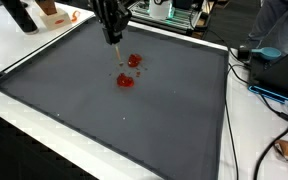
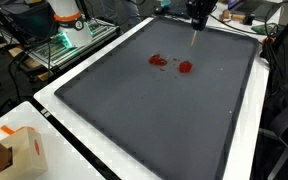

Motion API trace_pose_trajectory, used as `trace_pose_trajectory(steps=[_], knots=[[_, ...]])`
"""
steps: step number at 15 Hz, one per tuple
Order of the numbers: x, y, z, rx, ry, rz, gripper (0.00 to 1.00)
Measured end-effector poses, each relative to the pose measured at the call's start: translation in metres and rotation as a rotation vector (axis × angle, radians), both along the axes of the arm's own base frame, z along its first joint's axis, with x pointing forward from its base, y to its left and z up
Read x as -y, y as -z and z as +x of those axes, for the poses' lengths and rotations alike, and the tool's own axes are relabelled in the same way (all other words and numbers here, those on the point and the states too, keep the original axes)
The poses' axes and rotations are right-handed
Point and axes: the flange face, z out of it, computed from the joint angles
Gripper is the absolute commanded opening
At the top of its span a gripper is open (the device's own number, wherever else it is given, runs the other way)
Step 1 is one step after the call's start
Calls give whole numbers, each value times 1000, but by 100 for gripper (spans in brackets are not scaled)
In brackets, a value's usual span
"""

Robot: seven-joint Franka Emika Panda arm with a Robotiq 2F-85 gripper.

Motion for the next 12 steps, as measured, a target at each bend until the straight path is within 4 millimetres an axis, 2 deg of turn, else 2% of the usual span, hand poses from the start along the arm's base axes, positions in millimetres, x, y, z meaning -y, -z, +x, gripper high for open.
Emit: trace_pose_trajectory(steps=[5,8,9,12], knots=[[-7,-32,-7,16,-24,6,3],[-11,-39,-10,20,-31,8,3],[-11,-40,-10,21,-33,8,13],[-12,-40,-10,22,-35,8,13]])
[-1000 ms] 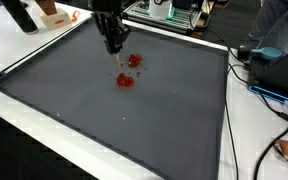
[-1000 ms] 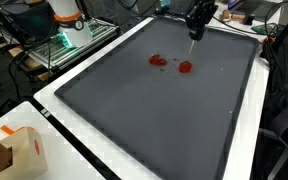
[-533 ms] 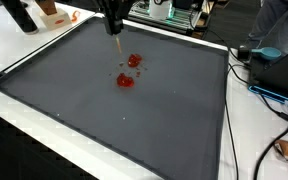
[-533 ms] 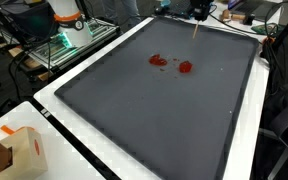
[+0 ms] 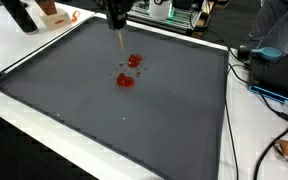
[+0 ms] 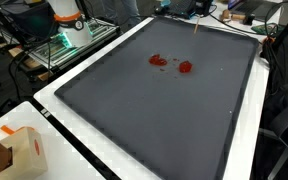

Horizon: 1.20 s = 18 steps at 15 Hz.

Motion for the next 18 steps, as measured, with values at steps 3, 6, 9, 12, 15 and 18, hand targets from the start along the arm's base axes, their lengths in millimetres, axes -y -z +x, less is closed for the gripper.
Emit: trace_pose_trajectory(steps=[3,6,9,12,15,18], knots=[[0,0,0,0,-1,0,13],[0,0,0,0,-1,0,13],[0,0,0,0,-2,1,3],[3,6,6,-13,-74,77,3],[14,17,18,-15,-171,207,3],[25,32,30,-3,-259,310,3]])
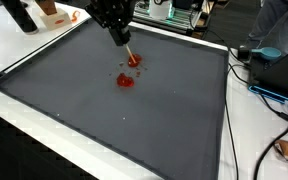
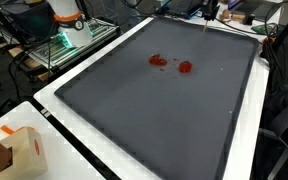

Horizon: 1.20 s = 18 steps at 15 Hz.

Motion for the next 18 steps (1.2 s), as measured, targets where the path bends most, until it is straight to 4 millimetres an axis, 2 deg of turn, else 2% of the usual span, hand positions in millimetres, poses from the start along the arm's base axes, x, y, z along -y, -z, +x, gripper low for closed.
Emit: trace_pose_trajectory(steps=[11,18], knots=[[18,62,19,-41,-74,206,3],[29,87,25,-70,-30,257,3]])
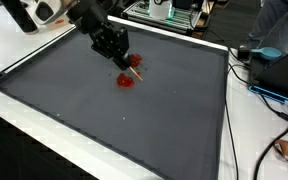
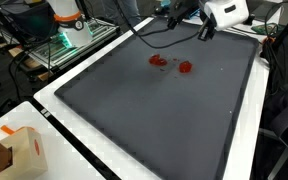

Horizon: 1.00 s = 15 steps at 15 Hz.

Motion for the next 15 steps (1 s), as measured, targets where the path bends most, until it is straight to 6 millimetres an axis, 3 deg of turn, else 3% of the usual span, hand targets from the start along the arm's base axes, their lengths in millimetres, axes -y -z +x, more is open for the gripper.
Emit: trace_pose_trajectory(steps=[15], knots=[[15,48,1,-59,62,64,3]])
